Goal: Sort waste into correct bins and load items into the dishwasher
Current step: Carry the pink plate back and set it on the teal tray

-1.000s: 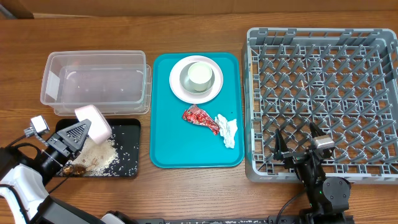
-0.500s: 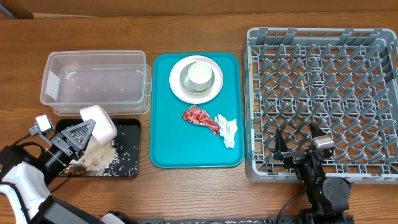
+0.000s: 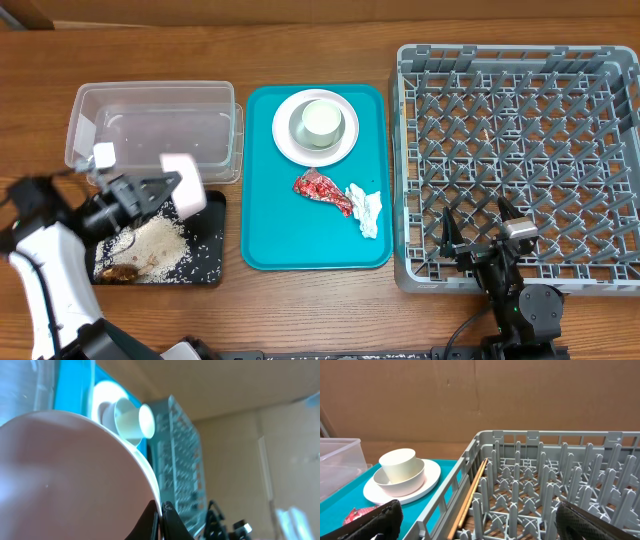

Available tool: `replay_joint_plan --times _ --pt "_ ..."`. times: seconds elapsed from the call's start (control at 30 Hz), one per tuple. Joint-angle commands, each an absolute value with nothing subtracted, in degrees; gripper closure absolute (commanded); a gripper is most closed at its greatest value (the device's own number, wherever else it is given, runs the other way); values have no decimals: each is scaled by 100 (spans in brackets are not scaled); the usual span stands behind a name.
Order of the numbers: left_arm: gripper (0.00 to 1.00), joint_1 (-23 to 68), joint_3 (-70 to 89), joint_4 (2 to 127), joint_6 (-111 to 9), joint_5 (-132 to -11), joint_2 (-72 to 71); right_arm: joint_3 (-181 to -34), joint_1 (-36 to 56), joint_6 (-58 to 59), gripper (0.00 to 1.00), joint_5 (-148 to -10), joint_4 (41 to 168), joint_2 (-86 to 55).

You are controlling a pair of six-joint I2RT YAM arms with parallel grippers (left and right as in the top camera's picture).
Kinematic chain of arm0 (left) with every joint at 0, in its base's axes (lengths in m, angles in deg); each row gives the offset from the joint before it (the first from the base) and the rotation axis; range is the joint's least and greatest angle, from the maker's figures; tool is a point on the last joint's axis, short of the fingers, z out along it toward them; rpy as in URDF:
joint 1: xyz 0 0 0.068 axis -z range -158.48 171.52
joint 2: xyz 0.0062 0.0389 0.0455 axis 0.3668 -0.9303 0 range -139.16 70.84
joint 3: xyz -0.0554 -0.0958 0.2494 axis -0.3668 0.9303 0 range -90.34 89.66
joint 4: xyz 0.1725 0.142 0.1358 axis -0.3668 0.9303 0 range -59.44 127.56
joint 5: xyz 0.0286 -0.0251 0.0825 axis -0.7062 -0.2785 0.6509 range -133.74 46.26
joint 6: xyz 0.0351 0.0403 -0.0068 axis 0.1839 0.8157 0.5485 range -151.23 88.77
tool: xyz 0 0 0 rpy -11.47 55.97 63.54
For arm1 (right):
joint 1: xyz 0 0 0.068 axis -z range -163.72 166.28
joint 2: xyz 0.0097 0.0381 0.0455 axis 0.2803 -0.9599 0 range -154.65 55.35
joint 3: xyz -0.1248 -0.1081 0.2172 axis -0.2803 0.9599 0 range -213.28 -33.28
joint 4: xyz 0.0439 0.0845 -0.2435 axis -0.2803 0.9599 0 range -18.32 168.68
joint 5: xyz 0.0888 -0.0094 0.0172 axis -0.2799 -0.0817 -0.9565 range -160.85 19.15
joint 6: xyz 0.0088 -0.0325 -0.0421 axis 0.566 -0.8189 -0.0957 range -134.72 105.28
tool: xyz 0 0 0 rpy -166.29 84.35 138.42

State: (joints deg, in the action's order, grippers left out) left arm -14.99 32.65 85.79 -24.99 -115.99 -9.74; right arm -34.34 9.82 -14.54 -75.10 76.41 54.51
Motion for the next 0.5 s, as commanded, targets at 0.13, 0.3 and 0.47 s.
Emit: replay_joint_plan --times 0.13,0.3,0.47 --pt "96 898 2681 7986 -4499 -9162 -670 -3373 997 -1445 0 -7495 7610 5512" --pt "96 2710 2681 7680 -5229 -7597 -672 -3373 997 -1445 0 -7495 7610 5512" --pt "96 4334 2683 7571 -5996 -5815 -712 -3373 997 -1445 0 -7495 7610 5512"
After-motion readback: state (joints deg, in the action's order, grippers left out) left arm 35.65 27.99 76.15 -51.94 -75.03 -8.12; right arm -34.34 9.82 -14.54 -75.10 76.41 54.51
